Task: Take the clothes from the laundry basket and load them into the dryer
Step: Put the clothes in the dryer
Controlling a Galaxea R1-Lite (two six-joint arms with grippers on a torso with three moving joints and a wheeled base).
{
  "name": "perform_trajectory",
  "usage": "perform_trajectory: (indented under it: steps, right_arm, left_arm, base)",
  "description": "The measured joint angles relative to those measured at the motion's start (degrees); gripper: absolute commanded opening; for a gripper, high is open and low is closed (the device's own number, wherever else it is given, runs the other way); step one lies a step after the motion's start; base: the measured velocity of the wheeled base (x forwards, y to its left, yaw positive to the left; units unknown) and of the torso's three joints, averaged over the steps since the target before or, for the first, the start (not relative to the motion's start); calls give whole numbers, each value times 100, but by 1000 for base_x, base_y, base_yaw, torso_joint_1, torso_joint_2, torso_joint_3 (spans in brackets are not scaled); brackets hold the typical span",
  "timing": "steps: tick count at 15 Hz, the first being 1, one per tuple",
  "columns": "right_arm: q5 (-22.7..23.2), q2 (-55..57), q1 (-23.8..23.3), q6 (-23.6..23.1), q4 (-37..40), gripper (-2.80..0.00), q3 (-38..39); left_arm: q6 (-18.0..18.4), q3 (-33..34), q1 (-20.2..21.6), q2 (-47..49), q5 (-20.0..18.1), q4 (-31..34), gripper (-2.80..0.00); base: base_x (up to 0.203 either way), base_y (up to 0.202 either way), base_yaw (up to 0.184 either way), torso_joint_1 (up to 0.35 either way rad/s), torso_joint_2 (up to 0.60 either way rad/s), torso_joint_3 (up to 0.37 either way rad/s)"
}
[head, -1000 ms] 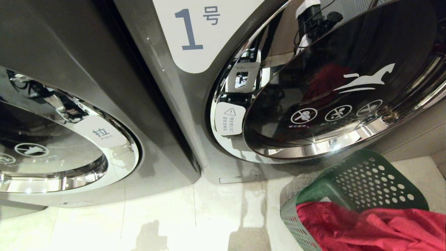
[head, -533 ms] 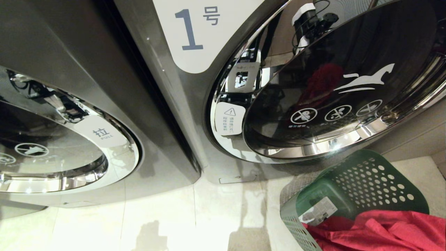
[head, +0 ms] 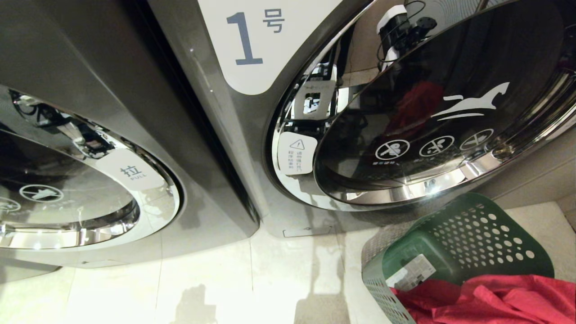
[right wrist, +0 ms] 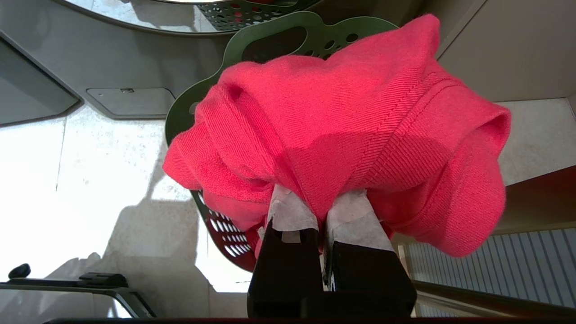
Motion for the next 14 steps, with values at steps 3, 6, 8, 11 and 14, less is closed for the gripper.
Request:
perform_trajectory:
  steps: [3,6,8,11,14]
  right_arm:
    - [5,0,0,49,0,-280,0]
    - [13,0,0,29,0,-280,0]
    - [16,0,0,13,0,-280,0]
    - [2,0,0,24,2,-280,0]
    - [-4,2,0,46,6,-280,0]
  left_arm:
    - [-2,0,2,0,0,0,-280]
    - [-2,0,2,0,0,0,-280]
    - [-7,0,2,0,0,0,-280]
    - [-10,0,0,0,0,2,-280]
    - [-16,0,0,0,0,2,-280]
  base:
    - [0,0,0,0,0,0]
    - [0,0,0,3,1,106]
    - [0,0,0,2,2,190]
    - [0,0,0,2,4,200]
    - [0,0,0,4,0,201]
